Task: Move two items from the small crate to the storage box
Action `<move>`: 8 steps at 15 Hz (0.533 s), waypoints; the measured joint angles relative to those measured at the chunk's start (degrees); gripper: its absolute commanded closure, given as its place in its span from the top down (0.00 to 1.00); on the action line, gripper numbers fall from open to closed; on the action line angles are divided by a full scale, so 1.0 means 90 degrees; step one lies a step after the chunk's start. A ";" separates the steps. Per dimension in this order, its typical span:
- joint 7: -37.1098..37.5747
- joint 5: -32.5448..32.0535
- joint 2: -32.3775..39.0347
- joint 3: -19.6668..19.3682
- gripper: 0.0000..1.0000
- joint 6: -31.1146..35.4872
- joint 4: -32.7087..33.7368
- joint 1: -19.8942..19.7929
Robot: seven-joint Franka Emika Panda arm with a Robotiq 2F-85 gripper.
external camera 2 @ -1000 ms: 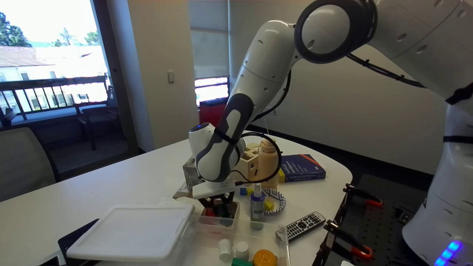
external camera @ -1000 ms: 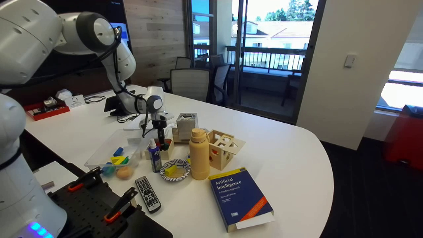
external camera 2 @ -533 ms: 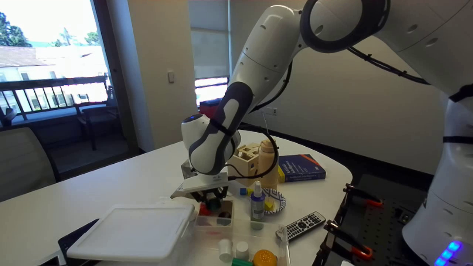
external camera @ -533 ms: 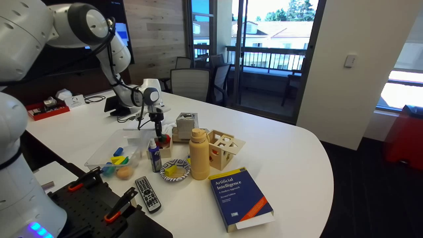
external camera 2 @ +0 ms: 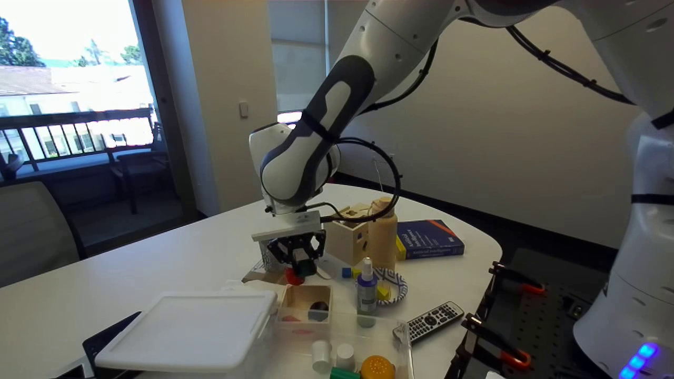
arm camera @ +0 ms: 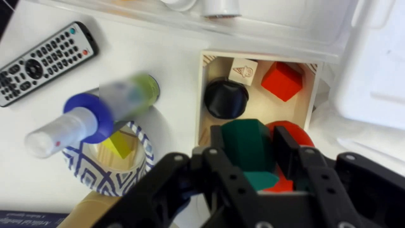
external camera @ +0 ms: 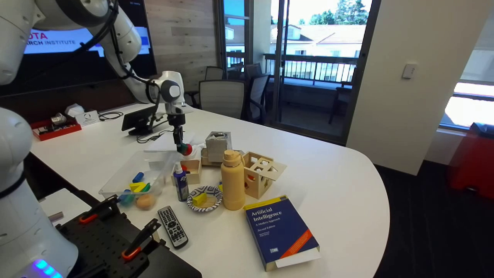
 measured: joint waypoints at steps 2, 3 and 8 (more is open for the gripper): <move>-0.0214 0.0194 -0.0297 0.0315 0.19 -0.0593 -0.0123 -0.0176; -0.0443 0.0372 -0.0410 0.0520 0.19 -0.0862 -0.0170 -0.0301; -0.1784 0.1284 -0.0518 0.1196 0.19 -0.1854 -0.0232 -0.0785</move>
